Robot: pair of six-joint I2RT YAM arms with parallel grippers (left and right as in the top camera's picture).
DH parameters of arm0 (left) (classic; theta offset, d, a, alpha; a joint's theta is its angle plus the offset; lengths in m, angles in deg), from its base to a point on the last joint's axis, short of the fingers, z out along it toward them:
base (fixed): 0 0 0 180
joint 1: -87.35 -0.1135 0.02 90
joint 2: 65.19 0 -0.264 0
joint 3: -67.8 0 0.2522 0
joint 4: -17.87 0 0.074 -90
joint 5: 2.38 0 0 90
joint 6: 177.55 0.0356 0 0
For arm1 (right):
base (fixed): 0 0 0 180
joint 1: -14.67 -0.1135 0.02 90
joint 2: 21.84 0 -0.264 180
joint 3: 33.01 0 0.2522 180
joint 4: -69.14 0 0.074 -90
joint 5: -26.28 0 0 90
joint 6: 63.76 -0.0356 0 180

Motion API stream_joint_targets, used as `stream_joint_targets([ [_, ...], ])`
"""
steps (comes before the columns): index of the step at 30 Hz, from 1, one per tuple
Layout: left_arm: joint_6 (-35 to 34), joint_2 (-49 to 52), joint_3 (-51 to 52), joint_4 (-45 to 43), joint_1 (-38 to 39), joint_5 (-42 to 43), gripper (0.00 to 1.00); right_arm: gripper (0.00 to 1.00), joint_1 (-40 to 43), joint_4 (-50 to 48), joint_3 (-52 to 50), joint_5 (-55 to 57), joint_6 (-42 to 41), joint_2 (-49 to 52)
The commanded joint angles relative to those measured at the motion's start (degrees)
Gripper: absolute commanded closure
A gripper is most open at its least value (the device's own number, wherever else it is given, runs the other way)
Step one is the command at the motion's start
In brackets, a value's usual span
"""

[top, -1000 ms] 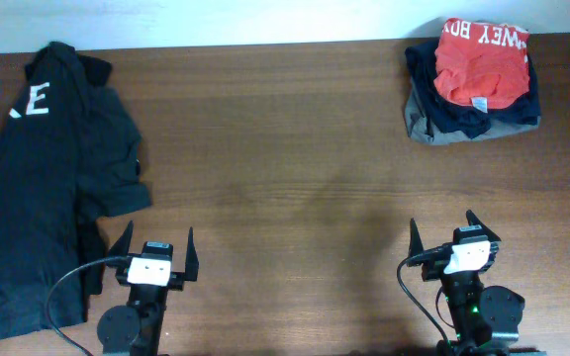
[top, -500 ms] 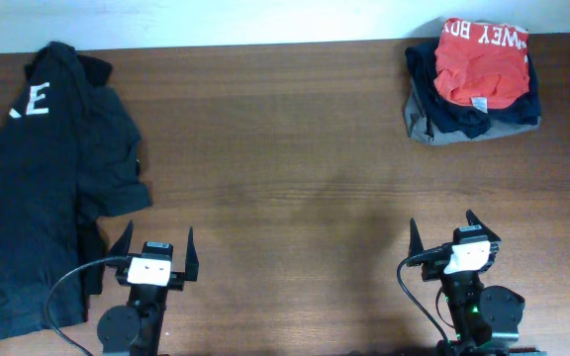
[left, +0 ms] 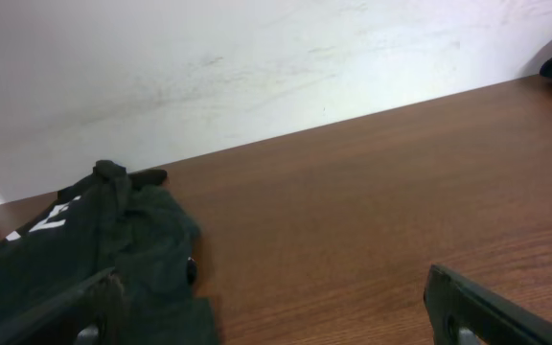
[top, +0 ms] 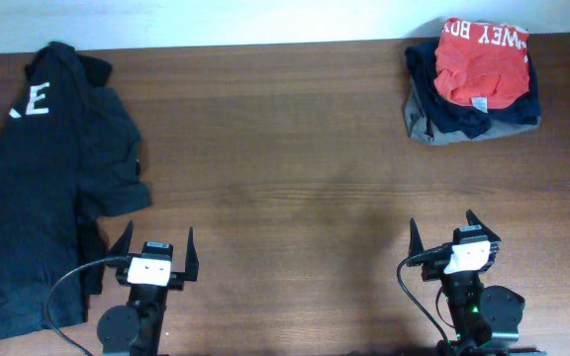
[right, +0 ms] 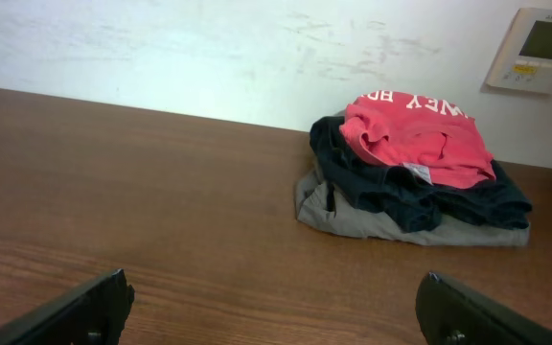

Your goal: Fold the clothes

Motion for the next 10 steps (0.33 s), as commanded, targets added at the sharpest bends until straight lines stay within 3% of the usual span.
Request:
stream_joint_targets([
  [1, -0.7, -0.4, 0.1, 0.4, -0.2, -0.4, 0.01, 0.01, 0.4, -0.2, -0.5, 0.1, -0.5, -0.5],
  [10, -0.7, -0.4, 0.1, 0.4, -0.2, -0.4, 0.01, 0.01, 0.4, -0.2, -0.5, 0.1, -0.5, -0.5],
])
